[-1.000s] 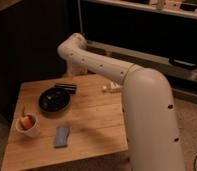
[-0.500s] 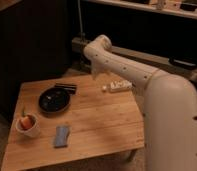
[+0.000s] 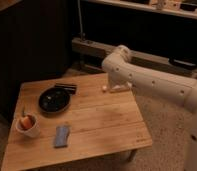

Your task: Move the arm in a circular motion

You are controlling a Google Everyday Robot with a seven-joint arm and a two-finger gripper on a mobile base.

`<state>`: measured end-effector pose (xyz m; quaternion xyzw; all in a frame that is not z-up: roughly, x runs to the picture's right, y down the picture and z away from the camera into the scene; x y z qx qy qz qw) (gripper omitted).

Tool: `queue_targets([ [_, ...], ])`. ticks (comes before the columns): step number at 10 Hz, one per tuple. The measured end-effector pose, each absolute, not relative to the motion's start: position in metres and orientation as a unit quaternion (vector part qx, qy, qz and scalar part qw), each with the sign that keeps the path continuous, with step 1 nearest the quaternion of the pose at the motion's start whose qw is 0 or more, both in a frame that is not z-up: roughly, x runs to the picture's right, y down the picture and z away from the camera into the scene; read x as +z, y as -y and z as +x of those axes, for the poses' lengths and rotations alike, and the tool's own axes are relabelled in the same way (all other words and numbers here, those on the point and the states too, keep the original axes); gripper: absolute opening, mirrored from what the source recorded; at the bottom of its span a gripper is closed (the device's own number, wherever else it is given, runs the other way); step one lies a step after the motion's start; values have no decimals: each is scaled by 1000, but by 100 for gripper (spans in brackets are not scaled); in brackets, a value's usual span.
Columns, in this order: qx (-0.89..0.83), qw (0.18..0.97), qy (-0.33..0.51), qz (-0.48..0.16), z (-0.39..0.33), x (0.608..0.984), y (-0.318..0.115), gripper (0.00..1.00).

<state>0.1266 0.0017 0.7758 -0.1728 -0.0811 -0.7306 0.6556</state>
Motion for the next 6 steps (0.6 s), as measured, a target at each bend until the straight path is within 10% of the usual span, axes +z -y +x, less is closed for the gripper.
queue_targets([
  [6,-739,650,105,-141,56,690,-104,61],
])
